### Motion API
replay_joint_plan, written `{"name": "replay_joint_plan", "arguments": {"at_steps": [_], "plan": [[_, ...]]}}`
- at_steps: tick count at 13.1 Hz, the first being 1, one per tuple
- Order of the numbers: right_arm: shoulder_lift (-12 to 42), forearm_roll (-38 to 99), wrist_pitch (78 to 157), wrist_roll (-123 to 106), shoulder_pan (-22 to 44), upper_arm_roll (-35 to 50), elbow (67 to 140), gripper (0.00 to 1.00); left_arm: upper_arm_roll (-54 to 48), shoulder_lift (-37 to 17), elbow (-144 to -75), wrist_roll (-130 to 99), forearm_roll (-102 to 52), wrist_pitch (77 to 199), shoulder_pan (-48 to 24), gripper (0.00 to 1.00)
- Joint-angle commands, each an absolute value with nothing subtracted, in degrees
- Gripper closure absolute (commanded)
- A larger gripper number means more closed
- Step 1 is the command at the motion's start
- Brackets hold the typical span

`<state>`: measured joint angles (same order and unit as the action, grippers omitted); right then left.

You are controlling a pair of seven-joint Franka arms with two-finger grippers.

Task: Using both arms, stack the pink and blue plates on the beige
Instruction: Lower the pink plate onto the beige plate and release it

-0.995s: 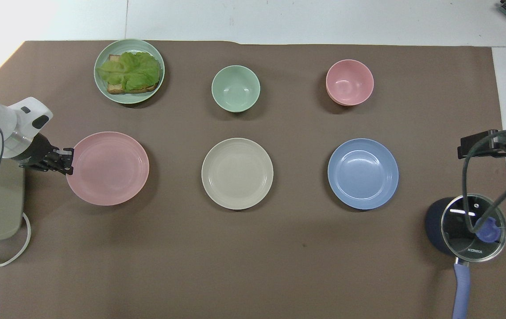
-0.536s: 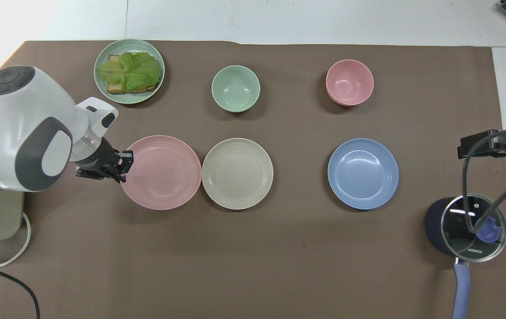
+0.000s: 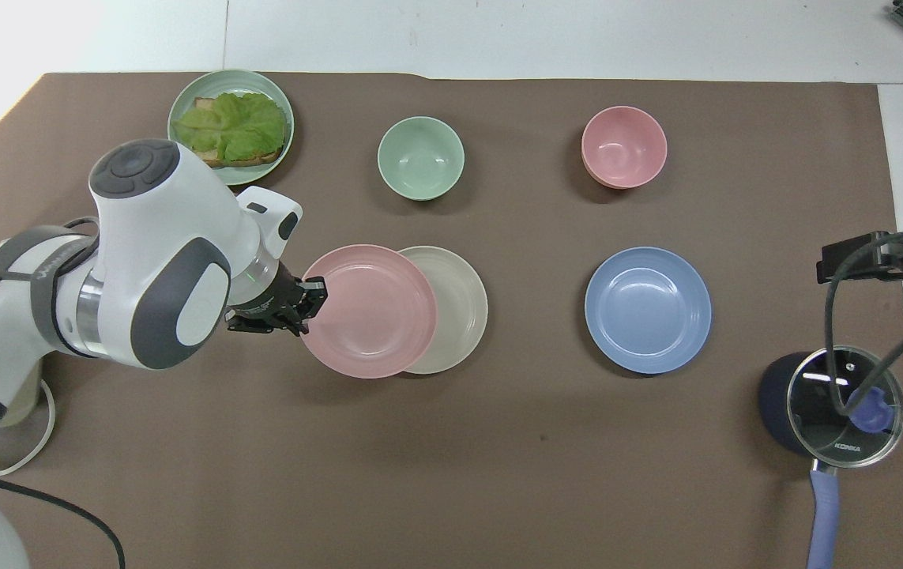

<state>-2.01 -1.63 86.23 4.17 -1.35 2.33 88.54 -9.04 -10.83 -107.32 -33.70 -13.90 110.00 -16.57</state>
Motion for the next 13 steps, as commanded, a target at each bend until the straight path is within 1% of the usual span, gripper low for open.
{"name": "replay_joint_plan", "arguments": {"at_steps": [1, 3, 4, 5, 6, 10, 11, 13], "plan": [[-2.99, -1.58, 87.10, 3.34, -1.76, 2.37, 89.74, 0.00, -8.00, -10.46, -111.53, -33.40, -15.21, 116.70, -18.37, 1.00], [-2.99, -1.58, 87.10, 3.34, -1.76, 2.37, 89.74, 0.00, -8.09, -10.90, -112.06, -33.05, -15.21, 117.77, -18.28, 1.00], [-2.99, -1.58, 87.10, 3.34, -1.76, 2.37, 89.74, 0.00, -8.09, -10.90, -111.97, -32.52, -15.29, 117.86, -18.28, 0.80], [-2.99, -1.58, 87.10, 3.34, -1.76, 2.37, 89.74, 0.00, -8.09, -10.99, -111.62, -32.43, -15.29, 118.21, -18.28, 0.15], [-2.99, -1.58, 87.10, 3.25, -1.76, 2.37, 89.74, 0.00, -8.00, -11.33, -111.53, -32.87, -15.38, 119.52, -18.37, 0.00], [-2.99, -1.58, 87.10, 3.25, -1.76, 2.37, 89.74, 0.00, -7.56, -11.60, -109.96, -32.43, -14.42, 119.45, -17.23, 0.00], [-2.99, -1.58, 87.10, 3.34, -1.76, 2.37, 89.74, 0.00, -6.86, -10.91, -109.43, -31.74, -13.54, 118.75, -16.36, 0.00], [-2.99, -1.58, 87.10, 3.34, -1.76, 2.37, 89.74, 0.00, -6.50, -9.94, -106.98, -27.97, -8.64, 115.85, -12.41, 0.00]]}}
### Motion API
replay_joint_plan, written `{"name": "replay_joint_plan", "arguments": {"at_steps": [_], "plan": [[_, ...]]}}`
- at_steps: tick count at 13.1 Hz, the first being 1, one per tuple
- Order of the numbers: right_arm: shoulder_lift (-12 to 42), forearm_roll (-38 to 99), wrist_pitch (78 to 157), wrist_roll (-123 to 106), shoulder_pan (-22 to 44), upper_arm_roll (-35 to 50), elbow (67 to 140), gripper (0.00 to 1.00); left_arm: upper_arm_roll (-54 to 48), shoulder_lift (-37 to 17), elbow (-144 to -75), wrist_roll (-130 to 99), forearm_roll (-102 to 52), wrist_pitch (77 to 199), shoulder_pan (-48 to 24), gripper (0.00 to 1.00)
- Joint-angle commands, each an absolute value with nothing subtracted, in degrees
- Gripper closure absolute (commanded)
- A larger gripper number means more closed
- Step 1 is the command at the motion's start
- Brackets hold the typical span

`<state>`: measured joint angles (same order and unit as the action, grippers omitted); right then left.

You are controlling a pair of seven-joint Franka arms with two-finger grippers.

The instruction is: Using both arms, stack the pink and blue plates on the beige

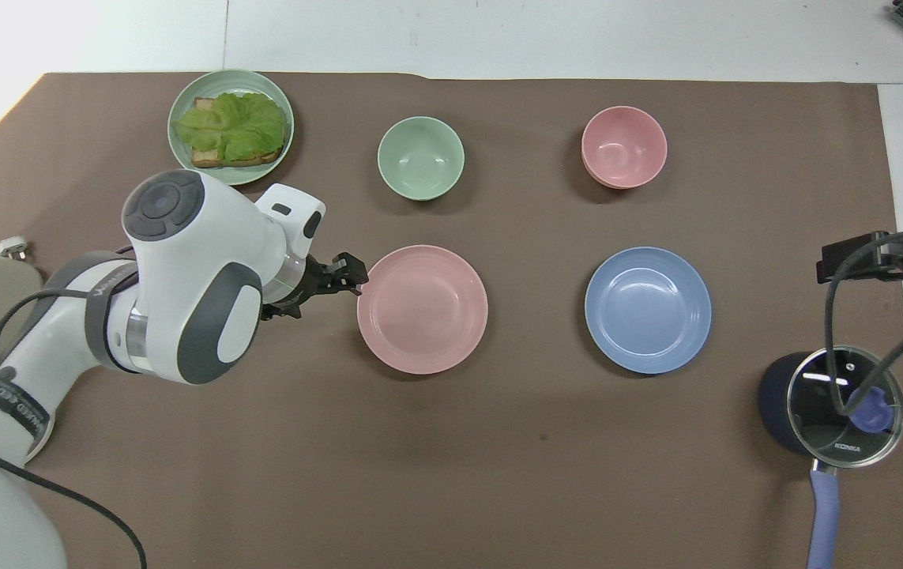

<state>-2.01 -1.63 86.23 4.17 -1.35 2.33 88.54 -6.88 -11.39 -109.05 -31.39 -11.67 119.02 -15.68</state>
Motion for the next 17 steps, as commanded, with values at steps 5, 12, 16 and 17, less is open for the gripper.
{"name": "replay_joint_plan", "arguments": {"at_steps": [5, 12, 16, 17], "plan": [[-2.99, -1.58, 87.10, 3.25, -1.76, 2.37, 89.74, 0.00, -5.89, -6.16, -101.44, -7.43, -3.09, 110.85, -2.56, 0.00], [-2.99, -1.58, 87.10, 3.34, -1.76, 2.37, 89.74, 0.00, -5.36, -2.73, -91.68, 0.26, -0.62, 98.35, -0.09, 0.00], [-2.99, -1.58, 87.10, 3.34, -1.76, 2.37, 89.74, 0.00, -5.36, -2.11, -91.76, 0.18, -0.62, 98.44, -0.18, 0.00], [-2.99, -1.58, 87.10, 3.34, -1.76, 2.37, 89.74, 0.00, -5.36, -2.11, -91.84, 0.26, -0.62, 98.44, -0.18, 0.00]]}}
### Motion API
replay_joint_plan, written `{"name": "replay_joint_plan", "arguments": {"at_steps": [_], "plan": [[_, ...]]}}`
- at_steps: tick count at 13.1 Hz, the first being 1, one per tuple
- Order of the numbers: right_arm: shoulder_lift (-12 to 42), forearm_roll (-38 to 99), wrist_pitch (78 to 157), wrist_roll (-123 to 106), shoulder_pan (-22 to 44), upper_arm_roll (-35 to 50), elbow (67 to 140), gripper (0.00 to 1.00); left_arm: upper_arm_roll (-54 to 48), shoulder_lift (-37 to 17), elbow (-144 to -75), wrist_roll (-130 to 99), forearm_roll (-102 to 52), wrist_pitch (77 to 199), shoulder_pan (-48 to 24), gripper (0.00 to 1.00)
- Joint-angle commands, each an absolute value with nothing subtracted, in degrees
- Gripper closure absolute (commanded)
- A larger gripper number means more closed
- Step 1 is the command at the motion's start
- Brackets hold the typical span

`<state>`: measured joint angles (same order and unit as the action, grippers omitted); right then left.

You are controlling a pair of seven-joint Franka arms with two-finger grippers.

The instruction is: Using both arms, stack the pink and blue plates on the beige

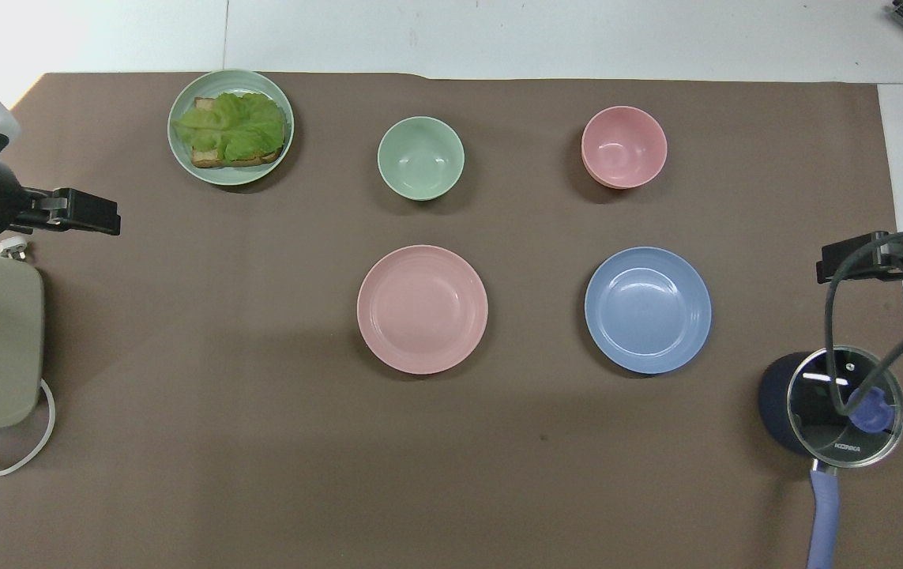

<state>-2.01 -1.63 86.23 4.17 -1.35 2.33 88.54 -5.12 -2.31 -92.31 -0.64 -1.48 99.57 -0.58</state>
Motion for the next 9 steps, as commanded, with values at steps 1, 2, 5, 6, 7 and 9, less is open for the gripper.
{"name": "replay_joint_plan", "arguments": {"at_steps": [1, 2, 5, 6, 7, 9], "plan": [[-2.99, -1.58, 87.10, 3.34, -1.76, 2.37, 89.74, 0.00, -5.36, -2.11, -91.76, 0.26, -0.62, 98.44, -0.18, 0.00], [-2.99, -1.58, 87.10, 3.34, -1.76, 2.37, 89.74, 0.00, -5.36, -2.02, -91.84, 0.18, -0.62, 98.44, -0.18, 0.00], [-2.99, -1.58, 86.92, 3.16, -1.67, 2.72, 89.74, 0.00, -5.36, -2.11, -91.76, 0.26, -0.62, 98.44, -0.18, 0.00], [-2.99, -1.58, 87.18, 3.25, -1.76, 2.55, 89.74, 0.00, -5.36, -2.11, -91.84, 0.26, -0.62, 98.44, -0.18, 0.00], [-2.99, -1.58, 87.27, 2.90, -1.76, 2.37, 89.74, 0.00, -5.27, -2.11, -91.85, 0.26, -0.70, 98.44, -0.18, 0.00], [-3.25, -1.58, 87.45, 2.81, -1.85, 2.29, 90.35, 0.00, -5.27, -2.11, -91.84, 0.18, -0.62, 98.44, -0.18, 0.00]]}}
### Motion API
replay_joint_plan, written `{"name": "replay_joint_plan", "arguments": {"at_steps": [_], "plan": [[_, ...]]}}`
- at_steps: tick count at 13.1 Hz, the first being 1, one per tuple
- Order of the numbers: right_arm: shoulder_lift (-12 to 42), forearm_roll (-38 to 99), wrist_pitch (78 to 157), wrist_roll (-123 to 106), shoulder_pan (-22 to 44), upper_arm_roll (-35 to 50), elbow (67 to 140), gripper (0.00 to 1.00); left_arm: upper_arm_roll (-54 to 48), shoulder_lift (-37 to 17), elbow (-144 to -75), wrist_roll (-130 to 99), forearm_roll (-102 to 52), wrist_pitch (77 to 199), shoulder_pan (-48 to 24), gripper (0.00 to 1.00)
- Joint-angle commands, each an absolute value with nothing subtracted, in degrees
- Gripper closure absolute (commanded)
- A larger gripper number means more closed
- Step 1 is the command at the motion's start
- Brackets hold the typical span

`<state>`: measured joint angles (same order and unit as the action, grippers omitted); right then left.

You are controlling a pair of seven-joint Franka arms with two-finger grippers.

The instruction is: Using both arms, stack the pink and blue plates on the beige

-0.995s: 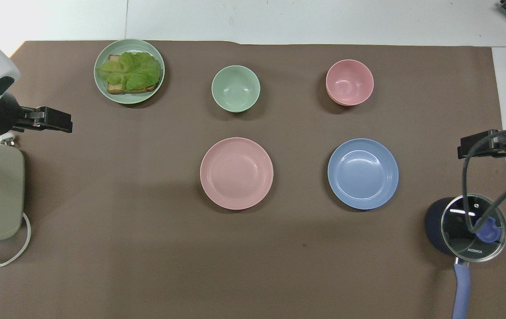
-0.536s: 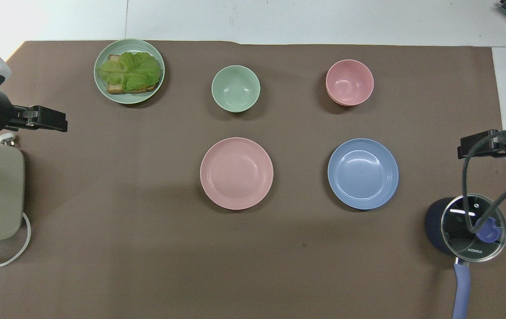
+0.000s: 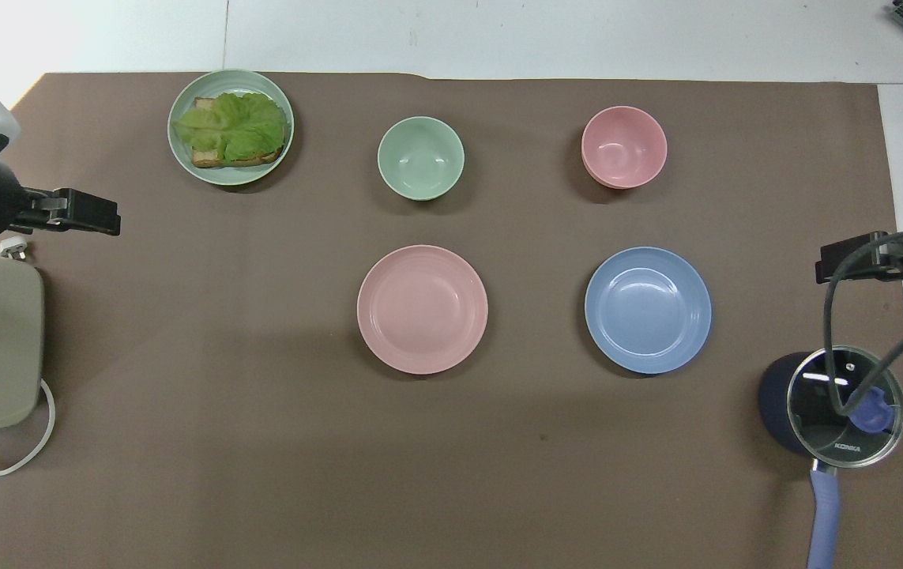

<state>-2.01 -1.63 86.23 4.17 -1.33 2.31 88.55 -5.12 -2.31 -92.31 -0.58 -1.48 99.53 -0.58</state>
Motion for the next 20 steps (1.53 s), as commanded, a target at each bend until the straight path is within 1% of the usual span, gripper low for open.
{"name": "replay_joint_plan", "arguments": {"at_steps": [1, 4, 6, 9, 11, 15, 18, 20], "plan": [[-3.43, -1.58, 88.67, 2.90, -2.11, 2.20, 91.31, 0.00, -5.36, -2.11, -91.85, 0.18, -0.70, 98.44, -0.18, 0.00], [-3.52, -1.58, 94.29, 3.16, -2.81, 2.20, 96.31, 0.00, -5.36, -2.11, -91.85, 0.26, -0.62, 98.44, -0.18, 0.00], [-3.43, -1.58, 98.59, 2.64, -3.51, 2.20, 100.96, 0.00, -5.36, -2.11, -91.85, 0.26, -0.62, 98.44, -0.18, 0.00], [-2.82, -1.58, 108.51, 2.64, -3.78, 2.20, 110.27, 0.00, -5.36, -2.11, -91.85, 0.26, -0.62, 98.44, -0.18, 0.00], [-0.89, -1.67, 114.93, 2.64, -3.87, 2.20, 114.50, 0.00, -5.36, -2.11, -91.85, 0.26, -0.62, 98.44, -0.18, 0.00], [5.34, -1.67, 124.51, 2.64, -3.78, 2.29, 118.03, 0.00, -5.36, -2.11, -91.76, 0.18, -0.62, 98.44, -0.18, 0.00], [7.82, -1.67, 131.55, 2.55, -3.52, 2.29, 122.24, 0.00, -5.36, -2.11, -91.85, 0.26, -0.62, 98.44, -0.18, 0.00], [8.09, -1.58, 136.82, 2.46, -3.60, 2.37, 125.93, 0.00, -5.36, -2.11, -91.85, 0.26, -0.70, 98.44, -0.18, 0.00]]}}
